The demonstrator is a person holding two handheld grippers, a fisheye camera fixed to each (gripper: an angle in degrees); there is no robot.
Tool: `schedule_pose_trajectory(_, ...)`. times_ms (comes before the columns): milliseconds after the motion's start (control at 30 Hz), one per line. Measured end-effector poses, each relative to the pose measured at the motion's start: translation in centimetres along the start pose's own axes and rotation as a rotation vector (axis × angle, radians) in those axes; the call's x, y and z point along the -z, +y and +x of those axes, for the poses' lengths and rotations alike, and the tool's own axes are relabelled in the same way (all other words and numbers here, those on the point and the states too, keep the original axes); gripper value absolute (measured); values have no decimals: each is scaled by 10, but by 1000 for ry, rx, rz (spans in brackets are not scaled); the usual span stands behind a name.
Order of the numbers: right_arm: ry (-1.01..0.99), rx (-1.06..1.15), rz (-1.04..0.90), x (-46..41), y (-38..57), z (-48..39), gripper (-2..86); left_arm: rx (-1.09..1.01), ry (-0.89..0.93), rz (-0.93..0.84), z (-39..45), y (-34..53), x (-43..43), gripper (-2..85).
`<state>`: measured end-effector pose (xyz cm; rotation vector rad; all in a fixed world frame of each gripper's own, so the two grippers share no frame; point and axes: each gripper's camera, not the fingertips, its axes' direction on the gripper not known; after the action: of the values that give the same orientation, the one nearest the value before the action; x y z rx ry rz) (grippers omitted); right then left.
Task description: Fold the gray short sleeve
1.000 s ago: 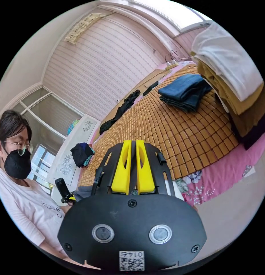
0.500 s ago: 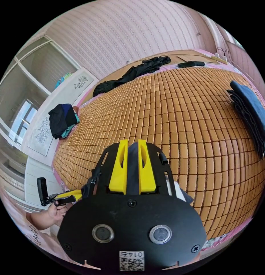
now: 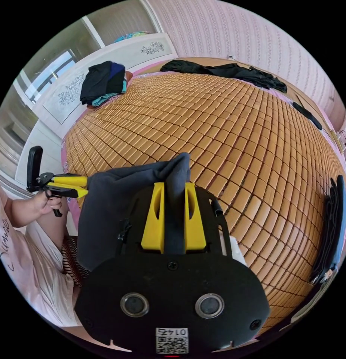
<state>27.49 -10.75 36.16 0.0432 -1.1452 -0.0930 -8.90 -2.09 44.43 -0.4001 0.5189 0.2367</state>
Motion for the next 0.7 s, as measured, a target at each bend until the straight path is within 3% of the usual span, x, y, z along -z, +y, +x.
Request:
schedule_pose_trajectory(100, -16, -25, 48, 2, 14, -2, 55, -174, -92, -12, 20, 1, 2, 44)
schedule_pose_trajectory(267, 21, -42, 265, 39, 69, -27, 48, -130, 20, 26, 12, 1, 20, 3)
schedule_pose_trajectory(433, 77, -95, 437, 85, 139, -53, 44, -220, 68, 112, 28, -7, 51, -4)
schedule_pose_trajectory(700, 255, -129, 547, 116, 173, -56, 44, -379, 83, 217, 82, -58, 82, -6)
